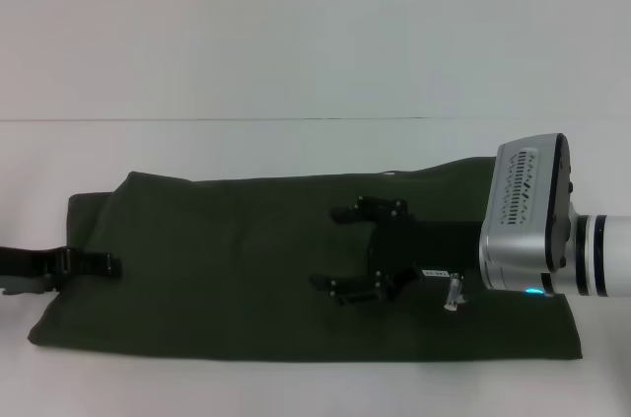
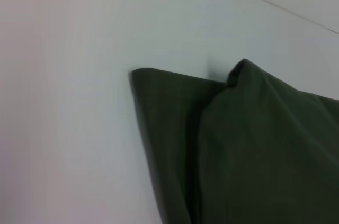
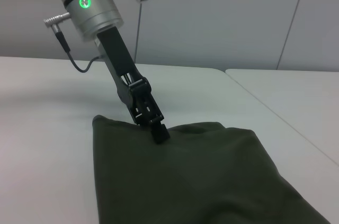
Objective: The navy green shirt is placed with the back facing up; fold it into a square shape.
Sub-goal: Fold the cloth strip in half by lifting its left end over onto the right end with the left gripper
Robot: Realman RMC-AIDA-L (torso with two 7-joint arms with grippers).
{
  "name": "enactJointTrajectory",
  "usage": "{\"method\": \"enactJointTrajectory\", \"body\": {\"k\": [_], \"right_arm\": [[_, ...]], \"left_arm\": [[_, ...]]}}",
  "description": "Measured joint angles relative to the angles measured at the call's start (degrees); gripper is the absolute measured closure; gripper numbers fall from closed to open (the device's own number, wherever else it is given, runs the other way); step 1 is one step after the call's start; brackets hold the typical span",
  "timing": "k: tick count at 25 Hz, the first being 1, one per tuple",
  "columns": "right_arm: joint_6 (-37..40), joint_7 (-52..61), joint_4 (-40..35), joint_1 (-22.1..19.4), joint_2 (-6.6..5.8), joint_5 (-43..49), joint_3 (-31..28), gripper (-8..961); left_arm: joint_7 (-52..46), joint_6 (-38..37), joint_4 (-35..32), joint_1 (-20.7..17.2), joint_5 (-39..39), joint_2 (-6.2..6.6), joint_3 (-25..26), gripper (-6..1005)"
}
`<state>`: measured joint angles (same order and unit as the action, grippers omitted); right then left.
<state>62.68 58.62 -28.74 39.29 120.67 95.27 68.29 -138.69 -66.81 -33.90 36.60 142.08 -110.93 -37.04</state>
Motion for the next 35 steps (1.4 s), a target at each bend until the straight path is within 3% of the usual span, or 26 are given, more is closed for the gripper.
{"method": "enactJointTrajectory", "body": {"k": [12, 22, 25, 30, 35], "right_arm": [[-0.07, 0.00, 0.00, 0.09, 0.00, 0.00, 0.00, 27], [-0.67, 0.00, 0.10, 0.20, 0.08, 0.00, -0.01, 27], [-0.79, 0.00, 0.26, 0.47, 0.08, 0.00, 0.00, 27], [-0.79, 0.00, 0.50, 0.67, 0.09, 0.00, -0.01, 27], [-0.79, 0.00, 0.53, 0.75, 0.09, 0.00, 0.00, 27]], "left_arm": [[0.00, -1.40, -0.29, 1.66, -0.05, -1.66, 0.04, 167], [-0.12, -2.29, -0.35, 2.29, 0.46, -1.65, -0.38, 175], [-0.14, -2.13, -0.60, 2.31, 0.59, -1.71, -1.20, 238], [-0.39, -1.81, -0.72, 2.38, 0.47, -1.73, -1.28, 452], [-0.30, -1.79, -1.02, 2.44, 0.56, -1.73, -1.28, 558]]}}
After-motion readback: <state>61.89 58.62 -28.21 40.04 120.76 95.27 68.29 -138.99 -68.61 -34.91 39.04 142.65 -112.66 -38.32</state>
